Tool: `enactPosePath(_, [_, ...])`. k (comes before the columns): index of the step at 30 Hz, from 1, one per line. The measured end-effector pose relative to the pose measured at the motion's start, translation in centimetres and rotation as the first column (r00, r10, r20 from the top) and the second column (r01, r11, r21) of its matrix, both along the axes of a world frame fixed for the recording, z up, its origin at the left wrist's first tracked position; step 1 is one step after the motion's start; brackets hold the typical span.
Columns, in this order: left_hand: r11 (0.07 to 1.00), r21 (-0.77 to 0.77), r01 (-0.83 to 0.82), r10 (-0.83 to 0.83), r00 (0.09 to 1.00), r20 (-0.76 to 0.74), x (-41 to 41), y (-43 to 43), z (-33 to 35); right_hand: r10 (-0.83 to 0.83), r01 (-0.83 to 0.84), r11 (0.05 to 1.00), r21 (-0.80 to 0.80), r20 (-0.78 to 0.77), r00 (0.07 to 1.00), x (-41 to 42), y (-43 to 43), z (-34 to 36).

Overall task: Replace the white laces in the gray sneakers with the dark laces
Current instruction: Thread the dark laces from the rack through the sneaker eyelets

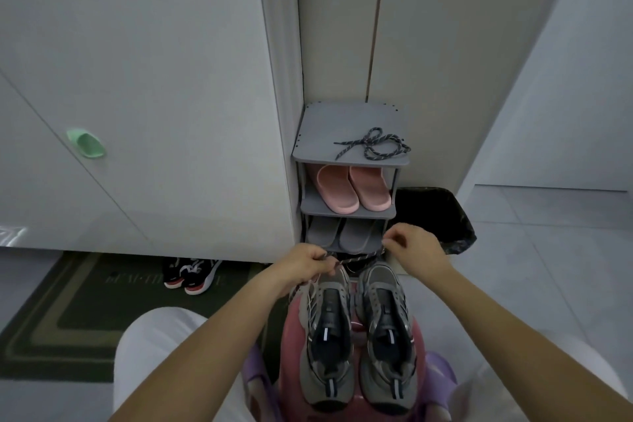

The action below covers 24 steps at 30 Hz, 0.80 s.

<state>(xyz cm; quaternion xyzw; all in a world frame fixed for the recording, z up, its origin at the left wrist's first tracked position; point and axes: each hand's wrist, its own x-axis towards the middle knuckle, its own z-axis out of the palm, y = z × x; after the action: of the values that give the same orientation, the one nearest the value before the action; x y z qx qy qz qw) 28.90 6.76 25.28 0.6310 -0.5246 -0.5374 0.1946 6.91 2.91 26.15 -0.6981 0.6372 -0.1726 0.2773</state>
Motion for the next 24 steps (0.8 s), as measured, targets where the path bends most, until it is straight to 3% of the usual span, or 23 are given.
enactPosePath(2, [1.000,-0.008,-0.007,0.007,0.999,0.045,-0.2,-0.3,-0.1,0.125,-0.154,0.983,-0.103,-0.246,0.961,0.5,0.6,-0.5])
enactPosePath(8, [0.999,0.000,0.035,-0.035,0.996,0.081,-0.8,-0.5,-0.9,0.292,-0.356,0.924,-0.138,-0.346,0.892,3.6,2.7,-1.4])
enactPosePath(17, [0.999,0.030,-0.019,0.017,0.997,0.071,-0.6,-0.1,-3.3,0.307,-0.349,0.932,-0.093,-0.308,0.901,4.5,2.7,-4.1])
enactPosePath(20, [0.996,-0.026,-0.079,0.083,0.976,0.203,0.0,0.1,-4.7,0.254,-0.272,0.961,-0.043,-0.242,0.936,4.3,2.1,-5.0])
enactPosePath(24, [0.977,-0.106,-0.187,0.211,0.929,0.305,0.5,1.0,-6.5,0.249,-0.256,0.966,0.033,-0.376,0.893,3.7,1.7,-6.6])
